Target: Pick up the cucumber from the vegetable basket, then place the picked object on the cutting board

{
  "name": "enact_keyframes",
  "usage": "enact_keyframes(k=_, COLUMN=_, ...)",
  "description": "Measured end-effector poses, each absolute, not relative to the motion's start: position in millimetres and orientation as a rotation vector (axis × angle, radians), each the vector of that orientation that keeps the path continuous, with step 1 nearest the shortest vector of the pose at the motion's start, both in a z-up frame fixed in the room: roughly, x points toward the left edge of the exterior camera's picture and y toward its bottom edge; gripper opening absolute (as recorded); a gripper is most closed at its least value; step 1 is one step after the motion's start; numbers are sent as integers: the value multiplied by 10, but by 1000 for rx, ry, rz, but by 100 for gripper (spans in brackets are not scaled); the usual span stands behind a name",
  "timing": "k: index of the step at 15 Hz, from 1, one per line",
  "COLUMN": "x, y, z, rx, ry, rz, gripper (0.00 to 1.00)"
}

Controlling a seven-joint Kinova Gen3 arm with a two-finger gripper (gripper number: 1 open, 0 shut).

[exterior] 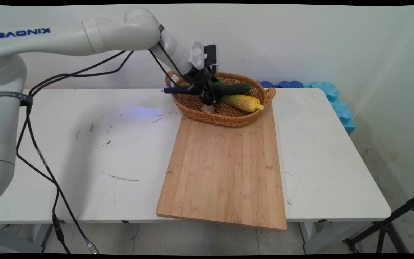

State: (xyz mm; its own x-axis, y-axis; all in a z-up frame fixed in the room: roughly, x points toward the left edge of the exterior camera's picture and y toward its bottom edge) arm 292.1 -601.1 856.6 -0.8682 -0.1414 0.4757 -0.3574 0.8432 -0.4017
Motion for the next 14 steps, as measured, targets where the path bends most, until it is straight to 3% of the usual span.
enact_keyframes(k=6, x=2825, y=-6061, z=8475, rx=330, ry=-2596, rz=714, gripper=100)
enact_keyframes(k=7, x=2815, y=-6069, z=8465, rx=325, ry=-2598, rz=721, gripper=0)
enact_keyframes(k=14, x=2787, y=-6096, z=8439, rx=307, ry=-2607, rz=765, gripper=0)
